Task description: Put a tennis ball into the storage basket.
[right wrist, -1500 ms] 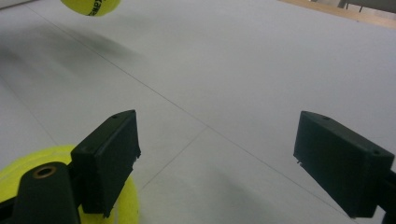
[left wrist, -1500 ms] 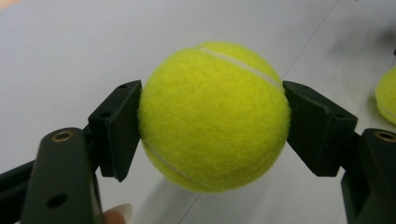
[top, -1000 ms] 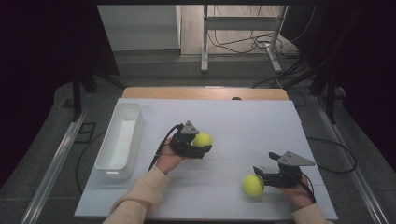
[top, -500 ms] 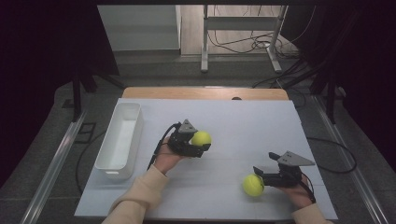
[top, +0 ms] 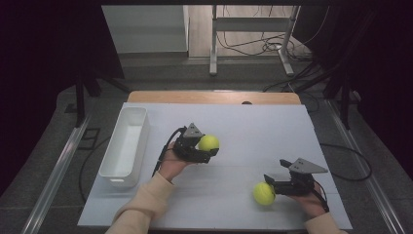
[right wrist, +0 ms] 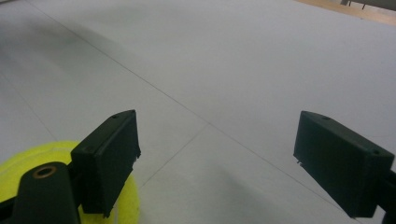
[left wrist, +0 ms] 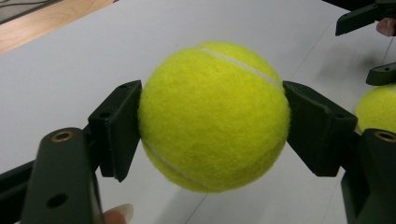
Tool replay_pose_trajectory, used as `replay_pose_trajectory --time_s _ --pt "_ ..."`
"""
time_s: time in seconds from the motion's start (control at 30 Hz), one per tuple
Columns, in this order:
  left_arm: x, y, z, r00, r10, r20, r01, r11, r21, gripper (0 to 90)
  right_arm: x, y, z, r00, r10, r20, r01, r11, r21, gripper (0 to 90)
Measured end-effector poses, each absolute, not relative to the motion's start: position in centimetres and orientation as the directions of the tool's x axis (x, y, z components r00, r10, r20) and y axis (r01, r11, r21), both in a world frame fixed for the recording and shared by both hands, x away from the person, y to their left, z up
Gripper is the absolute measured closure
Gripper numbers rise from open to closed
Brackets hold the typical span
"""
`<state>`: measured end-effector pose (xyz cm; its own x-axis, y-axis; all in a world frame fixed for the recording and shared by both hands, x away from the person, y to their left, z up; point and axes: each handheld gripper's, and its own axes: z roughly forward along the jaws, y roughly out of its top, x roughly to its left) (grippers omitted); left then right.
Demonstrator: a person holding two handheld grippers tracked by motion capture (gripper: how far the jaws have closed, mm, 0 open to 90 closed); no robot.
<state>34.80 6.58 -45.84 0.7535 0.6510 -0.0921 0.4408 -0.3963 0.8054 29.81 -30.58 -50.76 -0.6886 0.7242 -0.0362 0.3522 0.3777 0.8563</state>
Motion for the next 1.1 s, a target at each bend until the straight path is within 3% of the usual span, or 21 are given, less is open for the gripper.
replay_pose_trajectory --time_s 1.1 --pt "34.72 7.17 -45.50 0.745 0.661 -0.090 0.441 -0.387 0.810 25.5 29.87 -30.55 -50.90 -0.689 0.723 -0.042 0.354 0.387 0.851 14.9"
